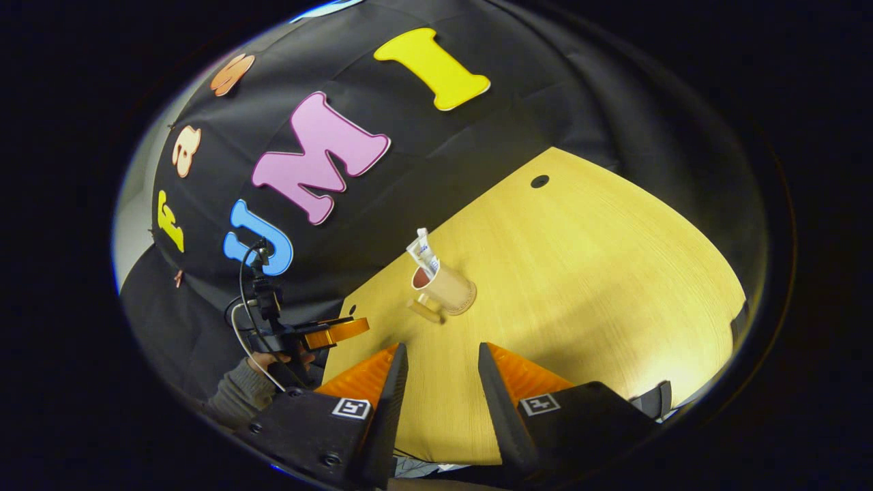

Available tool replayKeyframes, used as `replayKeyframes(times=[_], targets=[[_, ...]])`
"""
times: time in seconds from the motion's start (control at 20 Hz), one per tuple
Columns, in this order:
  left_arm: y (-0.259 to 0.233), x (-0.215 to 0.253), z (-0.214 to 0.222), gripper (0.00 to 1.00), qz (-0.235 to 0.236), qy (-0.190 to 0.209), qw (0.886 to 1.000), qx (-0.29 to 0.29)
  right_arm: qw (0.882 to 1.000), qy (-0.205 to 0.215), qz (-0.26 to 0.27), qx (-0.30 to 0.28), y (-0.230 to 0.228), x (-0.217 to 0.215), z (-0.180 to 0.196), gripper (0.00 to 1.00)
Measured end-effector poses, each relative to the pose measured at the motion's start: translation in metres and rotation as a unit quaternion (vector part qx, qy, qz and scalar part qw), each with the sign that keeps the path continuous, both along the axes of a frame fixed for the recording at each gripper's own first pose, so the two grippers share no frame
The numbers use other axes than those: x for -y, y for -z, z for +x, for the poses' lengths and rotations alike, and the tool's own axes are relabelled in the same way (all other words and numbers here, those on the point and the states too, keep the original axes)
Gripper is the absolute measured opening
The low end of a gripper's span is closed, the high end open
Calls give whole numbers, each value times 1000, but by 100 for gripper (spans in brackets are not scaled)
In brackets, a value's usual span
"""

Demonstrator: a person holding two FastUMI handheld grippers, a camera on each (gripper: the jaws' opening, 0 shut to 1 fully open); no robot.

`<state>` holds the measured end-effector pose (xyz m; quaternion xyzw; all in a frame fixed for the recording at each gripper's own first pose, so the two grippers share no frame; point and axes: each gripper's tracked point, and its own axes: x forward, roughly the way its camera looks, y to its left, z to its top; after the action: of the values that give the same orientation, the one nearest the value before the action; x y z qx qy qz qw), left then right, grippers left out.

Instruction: Put the toothbrush and toothpaste on the desktop into the cup, then pick up the cup and place it on the coaster on the desktop.

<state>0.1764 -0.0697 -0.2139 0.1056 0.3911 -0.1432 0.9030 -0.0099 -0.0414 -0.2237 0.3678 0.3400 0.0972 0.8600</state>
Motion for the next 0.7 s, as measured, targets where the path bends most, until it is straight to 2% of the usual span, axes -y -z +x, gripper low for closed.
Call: replayKeyframes(times=[0.15, 0.4, 0.6, 0.7], targets=[[-22, -18, -11, 83, -16, -20, 999, 35, 1000, -14, -5, 8, -7, -17, 3, 70], [-44, -29, -39, 83, -50, -27, 996, 68, 999, -29, -12, 22, -18, -40, 8, 83], [-59, -23, -61, 83, -98, -42, 990, 92, 999, -37, -16, 30, -25, -56, 11, 83], [-62, -17, -71, 83, -124, -38, 987, 96, 998, -43, -18, 35, -29, -63, 13, 83]])
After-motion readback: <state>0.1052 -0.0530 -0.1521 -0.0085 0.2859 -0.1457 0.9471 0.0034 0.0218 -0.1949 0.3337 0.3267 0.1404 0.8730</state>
